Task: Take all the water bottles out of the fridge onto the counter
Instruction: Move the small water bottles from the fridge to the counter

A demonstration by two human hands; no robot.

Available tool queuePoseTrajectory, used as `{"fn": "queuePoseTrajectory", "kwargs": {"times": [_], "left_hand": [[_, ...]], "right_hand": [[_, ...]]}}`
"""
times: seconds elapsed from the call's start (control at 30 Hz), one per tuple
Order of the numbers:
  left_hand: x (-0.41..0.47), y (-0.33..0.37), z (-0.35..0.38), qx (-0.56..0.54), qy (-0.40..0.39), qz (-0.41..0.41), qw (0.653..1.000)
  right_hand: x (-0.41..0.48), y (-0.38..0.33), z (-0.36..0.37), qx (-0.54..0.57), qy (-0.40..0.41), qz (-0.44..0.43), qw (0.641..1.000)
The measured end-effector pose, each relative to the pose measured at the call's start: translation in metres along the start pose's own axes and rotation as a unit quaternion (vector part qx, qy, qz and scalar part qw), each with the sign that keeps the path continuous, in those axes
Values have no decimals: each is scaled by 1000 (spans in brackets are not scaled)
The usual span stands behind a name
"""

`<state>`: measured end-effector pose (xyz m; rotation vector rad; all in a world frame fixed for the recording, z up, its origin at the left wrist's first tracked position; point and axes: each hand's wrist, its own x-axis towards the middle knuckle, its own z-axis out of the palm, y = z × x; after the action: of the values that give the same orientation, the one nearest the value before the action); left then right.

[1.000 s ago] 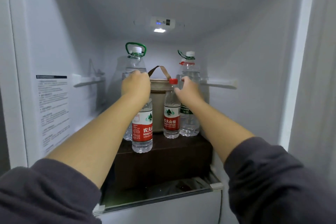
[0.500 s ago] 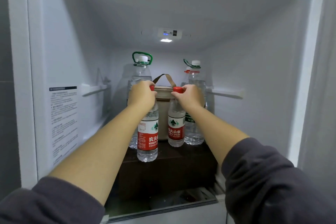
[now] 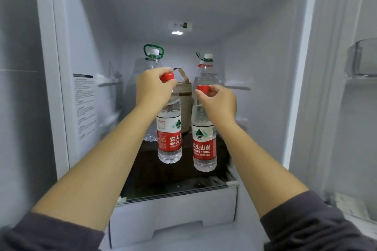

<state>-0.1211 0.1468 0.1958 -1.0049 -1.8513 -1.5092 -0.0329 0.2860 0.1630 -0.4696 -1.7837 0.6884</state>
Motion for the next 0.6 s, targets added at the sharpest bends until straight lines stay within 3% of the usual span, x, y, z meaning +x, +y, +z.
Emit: {"fn": "queuePoseTrajectory", "kwargs": {"times": [0.3,0.6], "left_hand": [[-107,-21,3,-6,-73,-41,996],[-198,-84,26,-37,-122,-149,981]], "right_hand": [[-96,59,-7,55,-39,47,997],[-167,108,5,70,-85,118,987]]}}
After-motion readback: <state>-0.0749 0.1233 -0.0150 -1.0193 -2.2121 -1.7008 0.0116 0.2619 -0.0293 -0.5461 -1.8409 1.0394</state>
